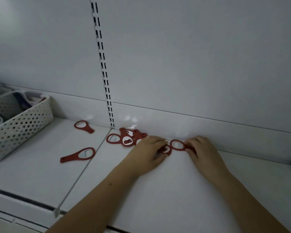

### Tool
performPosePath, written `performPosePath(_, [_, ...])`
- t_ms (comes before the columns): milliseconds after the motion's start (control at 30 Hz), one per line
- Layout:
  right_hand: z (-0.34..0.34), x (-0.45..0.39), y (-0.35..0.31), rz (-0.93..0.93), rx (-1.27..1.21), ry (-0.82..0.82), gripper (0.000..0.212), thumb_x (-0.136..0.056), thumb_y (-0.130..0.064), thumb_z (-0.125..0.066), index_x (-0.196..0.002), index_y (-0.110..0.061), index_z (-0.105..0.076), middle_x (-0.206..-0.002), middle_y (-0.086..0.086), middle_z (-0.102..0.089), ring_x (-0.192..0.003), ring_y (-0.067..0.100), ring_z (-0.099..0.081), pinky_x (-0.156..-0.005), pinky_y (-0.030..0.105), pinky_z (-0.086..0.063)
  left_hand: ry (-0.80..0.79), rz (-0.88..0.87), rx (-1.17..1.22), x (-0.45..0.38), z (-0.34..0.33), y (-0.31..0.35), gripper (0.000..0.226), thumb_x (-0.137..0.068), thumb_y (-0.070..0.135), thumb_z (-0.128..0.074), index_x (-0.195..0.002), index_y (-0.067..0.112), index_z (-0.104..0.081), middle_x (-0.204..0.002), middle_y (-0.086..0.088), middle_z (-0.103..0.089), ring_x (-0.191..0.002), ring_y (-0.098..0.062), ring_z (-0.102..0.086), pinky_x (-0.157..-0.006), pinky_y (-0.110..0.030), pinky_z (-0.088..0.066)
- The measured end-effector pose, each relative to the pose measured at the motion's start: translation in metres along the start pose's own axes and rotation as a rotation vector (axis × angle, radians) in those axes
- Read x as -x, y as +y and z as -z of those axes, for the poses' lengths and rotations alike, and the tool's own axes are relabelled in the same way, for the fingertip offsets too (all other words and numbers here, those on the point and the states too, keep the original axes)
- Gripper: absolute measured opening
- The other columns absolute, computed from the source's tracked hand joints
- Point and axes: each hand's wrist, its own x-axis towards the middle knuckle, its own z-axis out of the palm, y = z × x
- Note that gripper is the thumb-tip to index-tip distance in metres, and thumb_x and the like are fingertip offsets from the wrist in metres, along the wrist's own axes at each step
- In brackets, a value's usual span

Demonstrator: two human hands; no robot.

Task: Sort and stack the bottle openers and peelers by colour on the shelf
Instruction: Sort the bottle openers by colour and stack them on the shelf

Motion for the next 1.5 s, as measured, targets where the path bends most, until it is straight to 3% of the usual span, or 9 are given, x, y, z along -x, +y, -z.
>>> performPosePath(267, [0.012, 0.002, -0.009, -0.306, -0.25, -0.053, 0.021, -0.078, -0.016, -0.08, -0.096, -0.015, -0.069, -0.087, -0.004, -0.067, -0.082, 0.016, -0.064, -0.084, 0.034, -0.053, 0.221, 0.006, 0.146, 0.004, 0.015, 0.015, 0.053, -0.084, 0.044, -0.074, -0.13, 0.021, -0.061, -0.118, 0.01, -0.058, -0.111, -0.006, -0.051, -0.1, -0.017, -0.039])
performPosePath(433, [0.024, 0.007, -0.012, -0.34, -0.291, -0.12, 0.022, -0.077, -0.022, -0.081, -0.082, -0.024, -0.06, -0.077, -0.013, -0.061, -0.068, -0.002, -0.053, -0.062, 0.01, -0.04, 0.336, 0.225, 0.544, 0.005, 0.026, 0.025, 0.047, -0.077, 0.03, -0.083, -0.12, 0.024, -0.064, -0.112, 0.015, -0.064, -0.105, -0.001, -0.062, -0.09, -0.011, -0.047])
performPosePath(567, [0.027, 0.008, -0.013, -0.339, -0.382, -0.07, 0.018, -0.08, -0.02, -0.079, -0.078, -0.023, -0.062, -0.073, -0.009, -0.065, -0.063, -0.001, -0.057, -0.058, 0.006, -0.04, 0.349, 0.331, 0.872, 0.005, 0.029, 0.02, 0.042, -0.078, 0.016, -0.082, -0.117, 0.02, -0.065, -0.112, 0.004, -0.071, -0.104, -0.013, -0.069, -0.087, -0.024, -0.056])
performPosePath(667, [0.037, 0.002, -0.018, -0.395, -0.714, 0.042, 0.005, -0.087, -0.015, -0.072, -0.084, -0.017, -0.068, -0.063, -0.005, -0.066, -0.05, 0.007, -0.057, -0.053, 0.011, -0.042, 0.312, 0.339, 1.075, 0.003, 0.032, 0.02, 0.041, -0.081, 0.004, -0.077, -0.119, 0.012, -0.064, -0.112, -0.002, -0.073, -0.105, -0.017, -0.07, -0.082, -0.022, -0.055])
performPosePath(800, [0.044, 0.003, -0.029, -0.473, -1.294, -0.025, 0.006, -0.089, -0.011, -0.065, -0.092, -0.009, -0.07, -0.073, 0.006, -0.067, -0.062, 0.014, -0.057, -0.068, 0.03, -0.049, 0.202, 0.308, 1.173, 0.004, 0.032, 0.025, 0.052, -0.083, -0.008, -0.07, -0.13, 0.008, -0.057, -0.093, 0.008, -0.073, -0.092, -0.007, -0.069, -0.081, -0.019, -0.053])
performPosePath(1033, [0.027, 0.004, -0.042, -0.485, -1.12, -0.069, 0.019, -0.081, -0.014, -0.077, -0.095, -0.006, -0.066, -0.079, 0.009, -0.069, -0.056, 0.018, -0.062, -0.058, 0.025, -0.054, 0.092, 0.256, 1.254, 0.005, 0.026, 0.028, 0.055, -0.083, 0.004, -0.075, -0.135, 0.01, -0.057, -0.118, -0.023, -0.068, -0.102, -0.049, -0.065, -0.091, -0.056, -0.054])
performPosePath(1200, [0.016, 0.004, -0.044, -0.492, -0.942, -0.067, 0.023, -0.083, -0.031, -0.075, -0.093, -0.014, -0.062, -0.088, 0.003, -0.067, -0.054, 0.015, -0.063, -0.051, 0.026, -0.051, 0.139, 0.29, 1.237, 0.004, 0.031, 0.029, 0.046, -0.082, 0.002, -0.07, -0.127, 0.003, -0.059, -0.121, -0.014, -0.07, -0.101, -0.04, -0.069, -0.086, -0.04, -0.058])
performPosePath(1400, [0.003, 0.01, -0.049, -0.198, -0.386, -0.13, 0.023, -0.079, -0.049, -0.073, -0.095, -0.037, -0.061, -0.093, -0.017, -0.058, -0.068, -0.001, -0.053, -0.065, 0.02, -0.045, 0.508, 0.414, 1.289, 0.012, 0.08, 0.002, 0.037, -0.092, 0.015, -0.062, -0.129, 0.017, -0.06, -0.09, 0.003, -0.074, -0.088, -0.016, -0.072, -0.087, -0.034, -0.058])
performPosePath(1500, [-0.001, 0.007, -0.059, -0.108, -0.24, -0.164, 0.019, -0.08, -0.045, -0.073, -0.092, -0.034, -0.062, -0.092, -0.017, -0.053, -0.072, -0.007, -0.047, -0.065, 0.021, -0.041, 0.504, 0.492, 1.308, 0.023, 0.086, -0.013, 0.036, -0.091, 0.024, -0.063, -0.126, 0.017, -0.063, -0.107, -0.014, -0.074, -0.098, -0.031, -0.072, -0.081, -0.033, -0.059])
